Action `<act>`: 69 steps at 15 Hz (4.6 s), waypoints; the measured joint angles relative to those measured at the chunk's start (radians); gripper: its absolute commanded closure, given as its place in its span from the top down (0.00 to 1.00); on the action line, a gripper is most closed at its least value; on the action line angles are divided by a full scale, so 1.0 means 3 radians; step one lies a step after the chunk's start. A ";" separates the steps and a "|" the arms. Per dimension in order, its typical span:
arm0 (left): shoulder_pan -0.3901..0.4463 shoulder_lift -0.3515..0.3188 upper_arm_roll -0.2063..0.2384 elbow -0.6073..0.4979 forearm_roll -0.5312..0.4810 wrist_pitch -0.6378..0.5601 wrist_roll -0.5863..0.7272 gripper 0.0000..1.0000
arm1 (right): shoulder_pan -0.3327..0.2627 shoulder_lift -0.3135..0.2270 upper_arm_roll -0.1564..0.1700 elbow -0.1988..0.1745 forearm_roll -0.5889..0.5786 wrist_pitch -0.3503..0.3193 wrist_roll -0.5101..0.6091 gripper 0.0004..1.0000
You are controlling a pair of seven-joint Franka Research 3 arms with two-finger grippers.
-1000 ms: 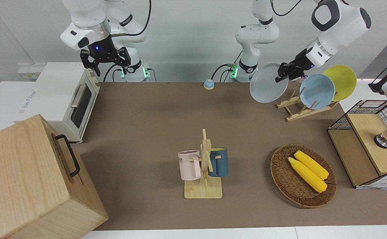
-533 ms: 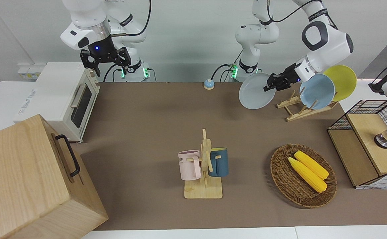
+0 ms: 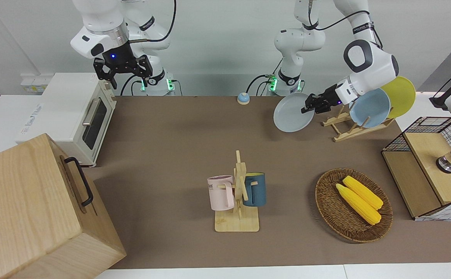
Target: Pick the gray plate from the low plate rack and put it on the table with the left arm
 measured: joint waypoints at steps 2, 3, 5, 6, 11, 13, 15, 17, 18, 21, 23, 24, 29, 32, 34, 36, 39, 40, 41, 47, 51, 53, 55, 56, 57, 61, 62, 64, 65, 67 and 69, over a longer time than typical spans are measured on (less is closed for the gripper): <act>0.0007 0.0054 0.0015 -0.0068 -0.0009 0.0054 0.0168 0.00 | 0.0000 0.0000 0.0000 0.0000 0.0000 0.0000 0.0000 0.99; 0.0012 0.0080 0.0027 -0.0095 -0.0013 0.0074 0.0241 0.00 | 0.0000 0.0000 0.0000 0.0000 0.0000 0.0000 0.0000 0.99; 0.0028 0.0122 0.0036 -0.0133 -0.0014 0.0126 0.0343 0.00 | 0.0000 0.0000 0.0000 0.0000 0.0000 0.0000 0.0000 0.99; 0.0031 0.0148 0.0038 -0.0154 -0.0014 0.0155 0.0397 0.00 | 0.0000 0.0000 0.0000 0.0000 0.0000 0.0000 0.0000 0.99; 0.0031 0.0288 0.0037 -0.0298 -0.0105 0.0374 0.0699 0.00 | 0.0000 0.0000 0.0000 0.0000 0.0000 0.0000 0.0000 0.99; 0.0034 0.0331 0.0046 -0.0327 -0.0162 0.0401 0.0823 0.00 | 0.0000 0.0000 0.0000 0.0000 0.0000 0.0000 0.0000 0.99; 0.0035 0.0340 0.0056 -0.0328 -0.0178 0.0401 0.0864 0.15 | 0.0000 0.0000 0.0000 0.0000 0.0000 0.0000 0.0000 0.99; 0.0035 0.0340 0.0057 -0.0328 -0.0180 0.0401 0.0878 0.51 | 0.0000 0.0000 0.0000 0.0000 0.0000 0.0000 0.0000 0.99; 0.0034 0.0340 0.0056 -0.0328 -0.0180 0.0404 0.0886 0.64 | 0.0000 0.0000 0.0000 0.0000 0.0000 0.0000 0.0000 0.99; 0.0030 0.0346 0.0047 -0.0330 -0.0180 0.0462 0.0901 0.81 | 0.0000 0.0000 0.0000 0.0000 0.0000 0.0000 0.0000 0.99; 0.0029 0.0346 0.0046 -0.0325 -0.0180 0.0478 0.0903 0.99 | 0.0000 0.0000 0.0000 0.0000 0.0000 0.0000 0.0000 0.99; 0.0029 0.0345 0.0043 -0.0318 -0.0176 0.0486 0.0904 0.99 | 0.0000 0.0000 0.0000 0.0000 0.0000 0.0000 0.0000 0.99; 0.0028 0.0335 0.0024 -0.0144 0.0016 0.0508 0.0832 0.99 | 0.0000 0.0000 0.0000 0.0000 0.0000 0.0000 0.0000 0.99; 0.0016 0.0331 0.0005 0.0040 0.0163 0.0490 0.0624 0.99 | 0.0000 0.0000 0.0000 0.0000 0.0000 0.0000 0.0000 0.99; -0.0005 0.0326 0.0003 0.0175 0.0229 0.0454 0.0493 0.99 | 0.0000 0.0000 0.0000 0.0000 0.0000 0.0000 0.0000 0.99; -0.0010 0.0317 -0.0012 0.0306 0.0357 0.0409 0.0396 0.99 | 0.0000 0.0000 0.0000 0.0000 0.0000 0.0000 0.0000 0.99; -0.0010 0.0285 -0.0047 0.0496 0.0580 0.0355 0.0133 0.99 | 0.0000 0.0000 0.0000 0.0000 0.0000 0.0000 0.0000 0.99; -0.0010 0.0267 -0.0063 0.0573 0.0667 0.0311 0.0023 0.99 | 0.0000 0.0000 0.0000 0.0000 0.0000 0.0000 0.0000 0.99; -0.0010 0.0247 -0.0083 0.0669 0.0773 0.0255 -0.0097 0.99 | 0.0000 0.0000 0.0000 0.0000 0.0000 0.0000 0.0000 0.99; -0.0011 0.0175 -0.0248 0.1413 0.1406 -0.0274 -0.0909 0.99 | 0.0000 0.0000 0.0000 0.0000 0.0000 0.0000 0.0000 0.99; -0.0004 0.0157 -0.0251 0.1920 0.1586 -0.0617 -0.0985 0.99 | 0.0000 0.0000 0.0000 0.0000 0.0000 0.0000 0.0000 0.99; -0.0004 0.0131 -0.0249 0.2205 0.1612 -0.0869 -0.0995 0.99 | 0.0000 0.0000 0.0000 0.0000 0.0000 0.0000 0.0000 0.99; -0.0004 0.0126 -0.0249 0.2283 0.1626 -0.0996 -0.1002 0.99 | 0.0000 0.0000 0.0000 0.0000 0.0000 0.0000 0.0000 0.99; -0.0006 0.0128 -0.0259 0.2284 0.1694 -0.1020 -0.1002 0.99 | 0.0000 0.0000 0.0000 0.0000 0.0000 0.0000 0.0000 0.99; -0.0007 0.0134 -0.0280 0.2284 0.1749 -0.1034 -0.1002 0.99 | 0.0000 0.0000 0.0000 0.0000 0.0000 0.0000 0.0000 0.99; -0.0012 0.0225 -0.0465 0.2260 0.1915 -0.0997 -0.1031 0.99 | 0.0000 0.0000 0.0000 0.0000 0.0000 0.0000 0.0000 0.99; -0.0012 0.0244 -0.0468 0.2221 0.1915 -0.0907 -0.1031 1.00 | 0.0000 0.0000 0.0000 0.0000 0.0000 0.0000 0.0000 0.99; -0.0012 0.0259 -0.0477 0.2129 0.1915 -0.0751 -0.1031 1.00 | 0.0000 0.0000 0.0000 0.0000 0.0000 0.0000 0.0000 0.99; -0.0012 0.0264 -0.0483 0.2089 0.1915 -0.0699 -0.1031 1.00 | 0.0000 0.0000 0.0000 0.0000 0.0000 0.0000 0.0000 0.99; -0.0012 0.0267 -0.0492 0.2056 0.1915 -0.0668 -0.1030 1.00 | 0.0000 0.0000 0.0000 0.0000 0.0000 0.0000 0.0000 0.99; -0.0012 0.0265 -0.0493 0.2055 0.1915 -0.0667 -0.1029 1.00 | 0.0000 0.0000 0.0000 0.0000 0.0000 0.0000 0.0000 0.99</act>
